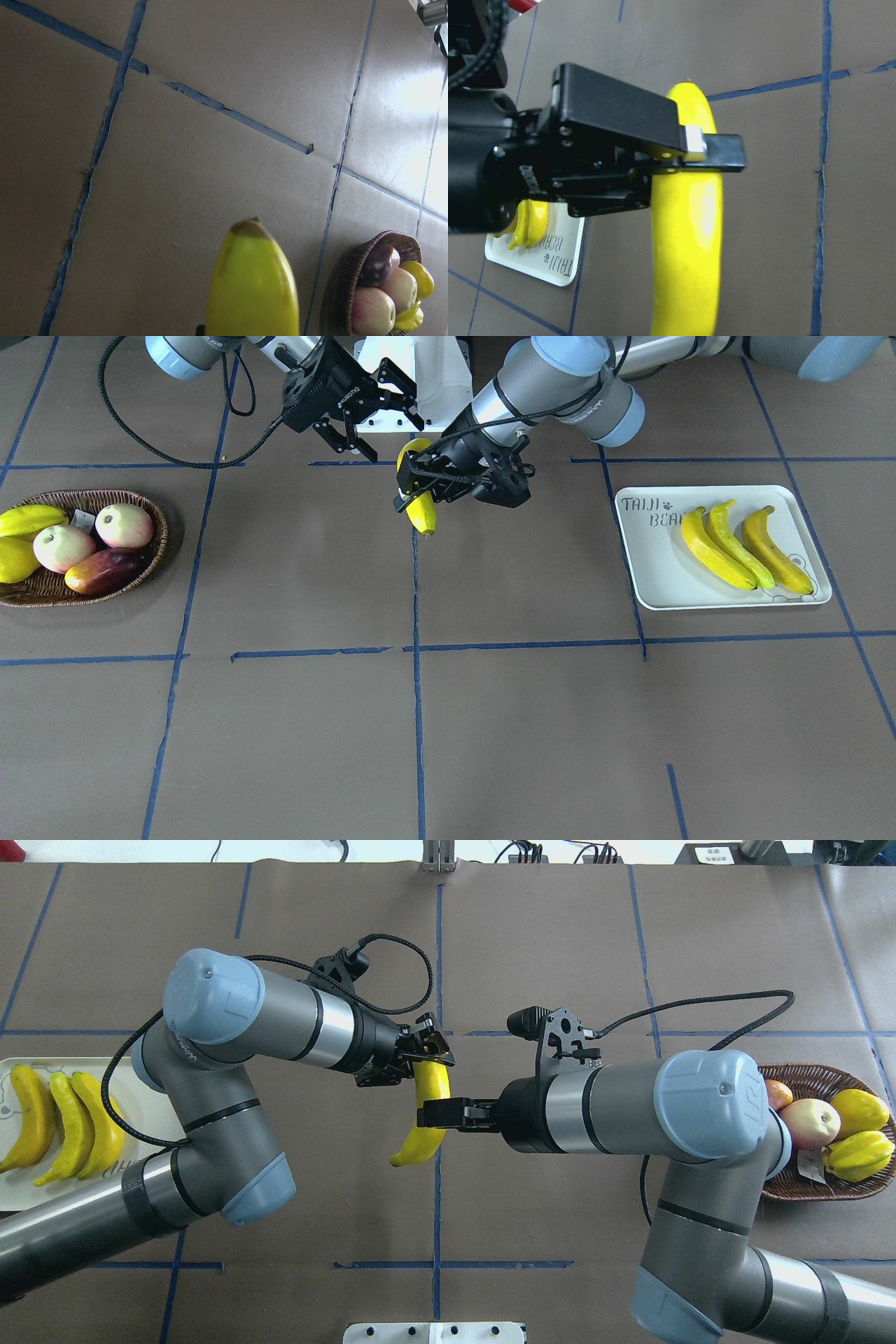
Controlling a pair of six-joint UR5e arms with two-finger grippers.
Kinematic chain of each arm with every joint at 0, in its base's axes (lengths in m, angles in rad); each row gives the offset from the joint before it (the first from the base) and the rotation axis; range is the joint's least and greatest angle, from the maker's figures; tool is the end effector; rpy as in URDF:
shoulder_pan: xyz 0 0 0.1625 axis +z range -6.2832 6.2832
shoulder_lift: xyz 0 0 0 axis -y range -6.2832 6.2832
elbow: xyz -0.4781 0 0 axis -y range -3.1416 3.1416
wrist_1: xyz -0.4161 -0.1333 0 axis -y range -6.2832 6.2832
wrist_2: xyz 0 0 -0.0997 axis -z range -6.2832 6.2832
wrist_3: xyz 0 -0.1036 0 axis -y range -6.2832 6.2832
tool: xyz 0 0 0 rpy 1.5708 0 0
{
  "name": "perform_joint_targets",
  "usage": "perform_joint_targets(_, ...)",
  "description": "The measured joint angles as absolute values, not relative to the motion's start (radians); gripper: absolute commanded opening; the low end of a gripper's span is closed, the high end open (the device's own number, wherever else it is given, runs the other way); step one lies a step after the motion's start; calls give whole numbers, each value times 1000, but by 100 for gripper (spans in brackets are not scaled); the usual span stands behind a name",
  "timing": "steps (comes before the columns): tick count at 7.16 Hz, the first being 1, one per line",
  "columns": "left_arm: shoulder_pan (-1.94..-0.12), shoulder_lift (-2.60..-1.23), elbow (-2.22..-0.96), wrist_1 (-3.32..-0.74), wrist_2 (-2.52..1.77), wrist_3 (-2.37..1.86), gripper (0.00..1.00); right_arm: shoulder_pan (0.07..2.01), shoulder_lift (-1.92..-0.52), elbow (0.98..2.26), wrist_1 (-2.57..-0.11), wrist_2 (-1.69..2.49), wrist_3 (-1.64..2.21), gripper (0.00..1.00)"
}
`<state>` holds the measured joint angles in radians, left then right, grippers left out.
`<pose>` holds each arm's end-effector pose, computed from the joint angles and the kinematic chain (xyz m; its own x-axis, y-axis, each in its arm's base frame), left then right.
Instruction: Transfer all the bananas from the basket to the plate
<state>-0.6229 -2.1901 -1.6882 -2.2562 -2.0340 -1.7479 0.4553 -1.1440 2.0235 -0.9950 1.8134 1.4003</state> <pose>0.5114 -0.4745 0.1874 0.0897 -0.2585 -0.9618 0.1817 0.9538 -0.2394 -0.4684 -0.3500 0.1897 0.1381 -0.1158 0.9836 -0.1919 0.9712 0.1413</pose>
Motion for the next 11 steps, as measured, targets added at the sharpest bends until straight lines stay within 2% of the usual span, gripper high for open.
perform_joint_targets(2,-720,-2062,-1700,-2210,-2122,-1657,0,508,-1185,2069,-1049,1857,1399,100)
perform_joint_targets(5,-794,-1805,-1705,-2190,-2074,-1475,0,708,-1276,2086,-1097,2013,1366,100)
perform_joint_targets(6,-794,-1735,-1706,-2187,-2028,-1459,14,750,-1307,2085,-1099,2030,1329,100)
perform_joint_targets(7,-790,-1682,-1707,-2185,-1983,-1453,99,776,-1330,2082,-1100,2035,1296,100)
perform_joint_targets(11,-802,-1571,-1733,-2182,-1938,-1287,100,883,-1387,2079,-1187,2075,1140,100)
